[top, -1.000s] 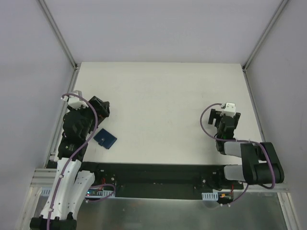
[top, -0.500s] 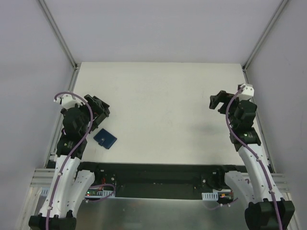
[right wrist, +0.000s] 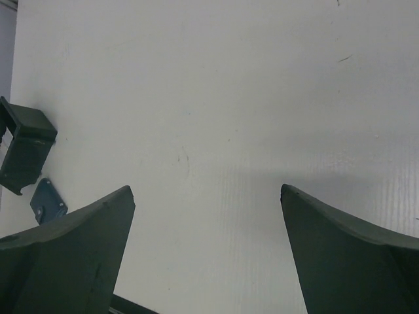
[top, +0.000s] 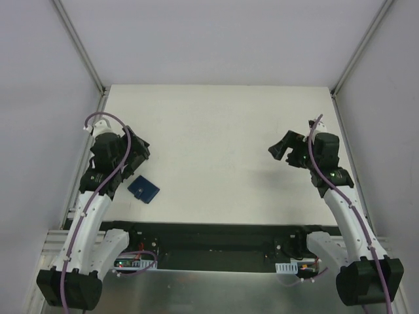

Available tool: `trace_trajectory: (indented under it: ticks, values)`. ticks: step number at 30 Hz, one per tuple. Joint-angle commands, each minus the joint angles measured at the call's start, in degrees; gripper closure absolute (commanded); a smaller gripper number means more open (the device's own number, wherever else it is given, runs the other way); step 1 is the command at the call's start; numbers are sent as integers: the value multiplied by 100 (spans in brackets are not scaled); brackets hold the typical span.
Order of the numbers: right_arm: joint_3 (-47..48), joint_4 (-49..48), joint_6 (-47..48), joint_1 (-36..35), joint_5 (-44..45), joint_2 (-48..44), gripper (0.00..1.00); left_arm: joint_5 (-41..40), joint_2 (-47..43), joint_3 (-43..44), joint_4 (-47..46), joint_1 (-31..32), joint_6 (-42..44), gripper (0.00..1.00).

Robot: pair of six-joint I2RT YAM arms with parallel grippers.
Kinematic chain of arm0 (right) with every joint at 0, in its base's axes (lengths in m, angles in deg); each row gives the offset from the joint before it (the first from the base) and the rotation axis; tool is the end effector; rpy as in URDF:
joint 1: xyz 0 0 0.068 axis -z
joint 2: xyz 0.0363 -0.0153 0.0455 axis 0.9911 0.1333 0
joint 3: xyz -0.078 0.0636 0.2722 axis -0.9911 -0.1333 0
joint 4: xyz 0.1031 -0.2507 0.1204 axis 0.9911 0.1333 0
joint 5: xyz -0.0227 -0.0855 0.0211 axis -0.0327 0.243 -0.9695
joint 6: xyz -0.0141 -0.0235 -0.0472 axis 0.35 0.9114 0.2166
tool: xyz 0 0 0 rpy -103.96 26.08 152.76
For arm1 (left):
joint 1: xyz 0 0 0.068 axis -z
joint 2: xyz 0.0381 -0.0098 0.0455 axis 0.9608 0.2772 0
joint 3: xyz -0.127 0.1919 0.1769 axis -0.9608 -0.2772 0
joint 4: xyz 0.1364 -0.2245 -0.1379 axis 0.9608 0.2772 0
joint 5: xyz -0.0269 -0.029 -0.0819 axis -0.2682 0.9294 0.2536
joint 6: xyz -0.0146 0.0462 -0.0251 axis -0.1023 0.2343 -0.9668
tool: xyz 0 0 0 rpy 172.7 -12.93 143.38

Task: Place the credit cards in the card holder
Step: Move the storage box to the center of the board.

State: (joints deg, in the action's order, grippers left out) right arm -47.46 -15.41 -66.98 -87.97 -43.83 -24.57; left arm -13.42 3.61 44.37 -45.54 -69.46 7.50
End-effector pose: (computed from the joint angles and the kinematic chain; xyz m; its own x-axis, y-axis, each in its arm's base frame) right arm 0.2278 0.0325 0.2991 -0.4247 0.1342 -0.8953 -0.2751 0.9231 0.2689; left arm 0.1983 -0.0081 0.3303 -0.2218 -0.4549 -0.8625 -0.2501 0.8814 -0.4006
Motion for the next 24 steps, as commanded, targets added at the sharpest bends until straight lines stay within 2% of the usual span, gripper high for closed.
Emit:
trace_trajectory:
  ticks: [1,3,5,12,18,24]
  values:
    - [978,1331,179,-254,217,290,4,166,727,583,459,-5,-240,1]
    - [1287,1877,338,-377,429,414,4,254,1035,636,494,-5,-258,7]
    - [1402,2046,382,-491,456,450,4,342,1238,628,494,-5,-302,3]
    - [1183,1774,198,-799,219,353,4,70,2072,899,319,-5,-180,1]
    - [963,1581,49,-1001,219,414,4,237,2828,1392,-137,-5,32,1]
    - [849,1510,-75,-1028,263,344,4,254,3602,1823,-165,-5,164,1]
